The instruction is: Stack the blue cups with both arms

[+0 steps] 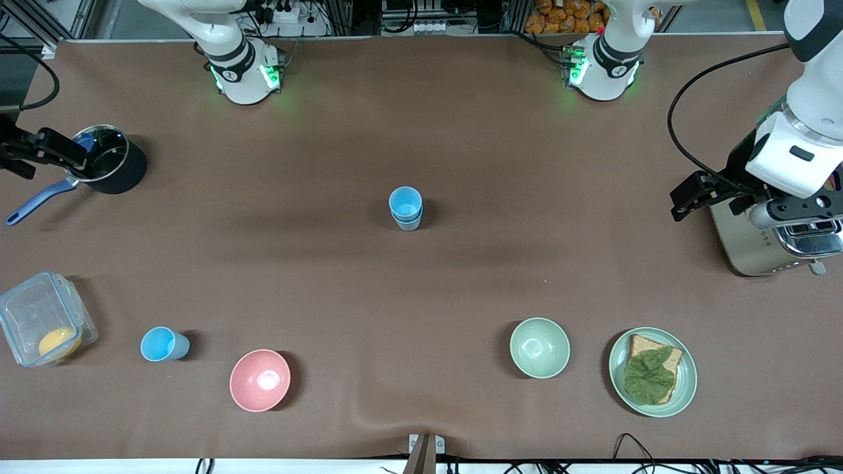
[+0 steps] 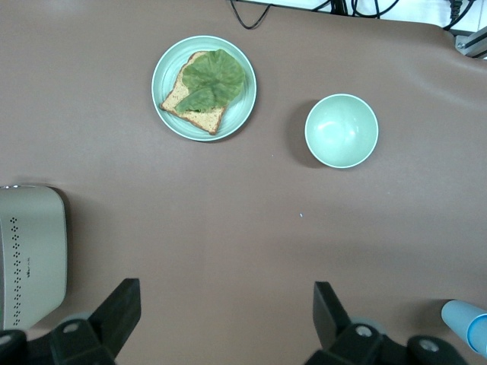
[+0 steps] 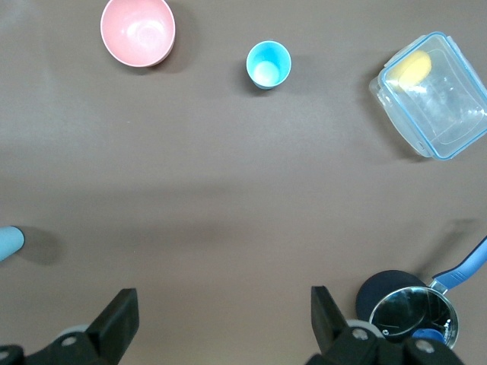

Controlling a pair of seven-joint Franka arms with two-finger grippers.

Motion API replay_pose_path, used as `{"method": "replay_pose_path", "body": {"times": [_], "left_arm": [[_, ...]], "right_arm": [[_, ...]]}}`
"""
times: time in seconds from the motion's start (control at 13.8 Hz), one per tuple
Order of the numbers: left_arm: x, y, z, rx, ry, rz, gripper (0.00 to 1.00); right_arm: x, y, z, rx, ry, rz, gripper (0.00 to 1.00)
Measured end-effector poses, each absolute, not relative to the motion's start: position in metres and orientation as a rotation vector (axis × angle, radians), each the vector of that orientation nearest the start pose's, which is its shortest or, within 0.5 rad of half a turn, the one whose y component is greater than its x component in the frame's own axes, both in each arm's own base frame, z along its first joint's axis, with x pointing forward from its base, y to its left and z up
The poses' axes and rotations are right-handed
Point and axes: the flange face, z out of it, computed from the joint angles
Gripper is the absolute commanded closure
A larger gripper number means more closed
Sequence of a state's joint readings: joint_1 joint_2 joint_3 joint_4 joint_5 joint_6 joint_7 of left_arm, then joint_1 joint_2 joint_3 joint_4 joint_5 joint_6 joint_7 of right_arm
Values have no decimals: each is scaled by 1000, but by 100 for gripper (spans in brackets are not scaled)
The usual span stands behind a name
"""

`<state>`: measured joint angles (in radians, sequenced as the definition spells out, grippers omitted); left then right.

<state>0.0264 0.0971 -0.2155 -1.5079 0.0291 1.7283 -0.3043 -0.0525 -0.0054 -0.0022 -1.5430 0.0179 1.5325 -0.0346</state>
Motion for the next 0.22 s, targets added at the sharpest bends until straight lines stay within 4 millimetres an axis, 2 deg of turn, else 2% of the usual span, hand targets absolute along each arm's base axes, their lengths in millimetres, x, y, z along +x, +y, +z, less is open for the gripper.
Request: {"method": "replay_pose_path", "body": {"times": [0.22], "left_arm": [[590,-97,616,-3150,-117,-186,0]], "right_arm": [[548,-28,637,-3123,31,11,0]]}}
